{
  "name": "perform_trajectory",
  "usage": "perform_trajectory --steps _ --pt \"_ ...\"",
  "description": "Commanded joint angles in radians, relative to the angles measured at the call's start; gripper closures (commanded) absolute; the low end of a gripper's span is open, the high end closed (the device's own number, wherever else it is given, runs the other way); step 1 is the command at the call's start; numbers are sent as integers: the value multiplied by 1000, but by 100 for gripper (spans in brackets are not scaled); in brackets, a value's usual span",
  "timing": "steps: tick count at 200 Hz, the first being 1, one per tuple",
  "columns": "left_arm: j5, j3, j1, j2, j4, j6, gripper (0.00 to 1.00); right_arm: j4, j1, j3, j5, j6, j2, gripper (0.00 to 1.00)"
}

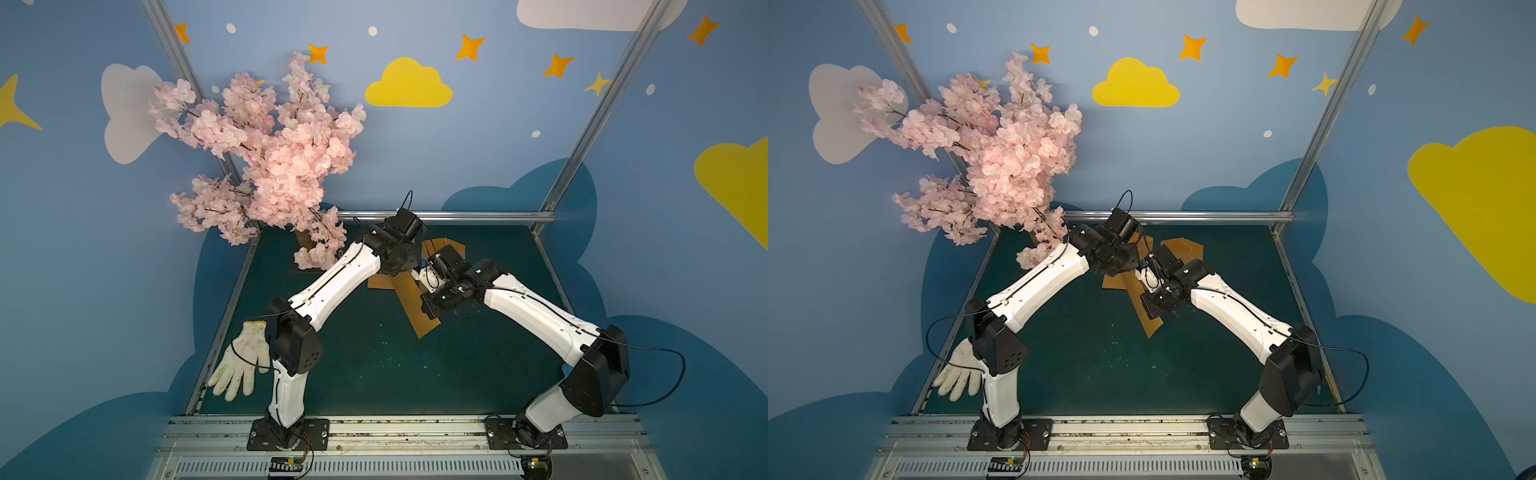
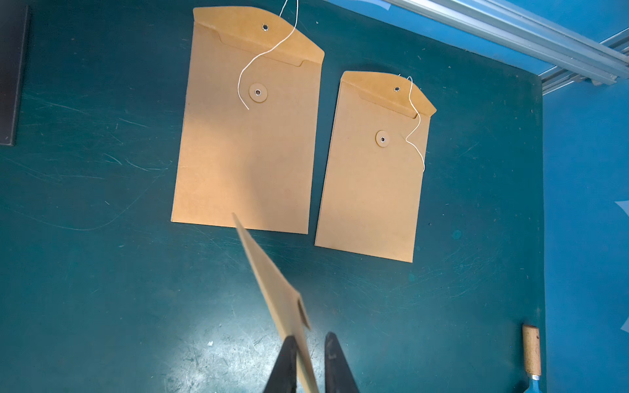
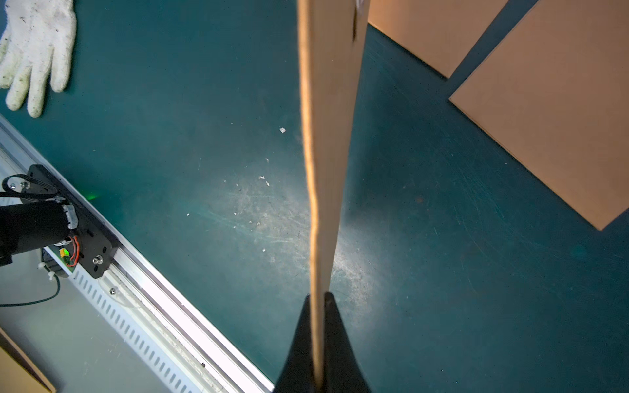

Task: Open the file bag
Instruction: Pick up the file bag from the center of the board.

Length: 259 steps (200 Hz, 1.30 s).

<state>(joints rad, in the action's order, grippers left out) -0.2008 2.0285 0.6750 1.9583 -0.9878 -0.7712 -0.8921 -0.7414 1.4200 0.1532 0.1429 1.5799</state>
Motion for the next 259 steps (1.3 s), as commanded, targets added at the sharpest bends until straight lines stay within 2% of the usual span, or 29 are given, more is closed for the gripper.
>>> perform_trajectory --steps 1,50,91,127,166,192,228,259 --pt "0 18 2 11 -38 12 89 14 -12 39 -15 -6 1 99" --pt "-15 25 -18 -2 -39 20 97 2 -21 33 -11 -3 -15 82" --pt "-2 30 -45 -12 -23 30 97 -2 -35 2 -8 16 -54 67" --pt "15 -16 -62 -52 44 44 97 29 -34 -67 37 39 -139 58" --pt "61 -173 -91 -156 207 53 97 57 -23 -133 20 101 -260 52" --pt "156 -339 -108 -259 400 55 97 197 17 -242 37 67 -355 45" --pt "333 -608 -134 -415 706 7 97 270 194 -290 224 86 -377 43" --pt "515 -850 -173 -535 1010 -77 97 336 293 -287 366 89 -332 43"
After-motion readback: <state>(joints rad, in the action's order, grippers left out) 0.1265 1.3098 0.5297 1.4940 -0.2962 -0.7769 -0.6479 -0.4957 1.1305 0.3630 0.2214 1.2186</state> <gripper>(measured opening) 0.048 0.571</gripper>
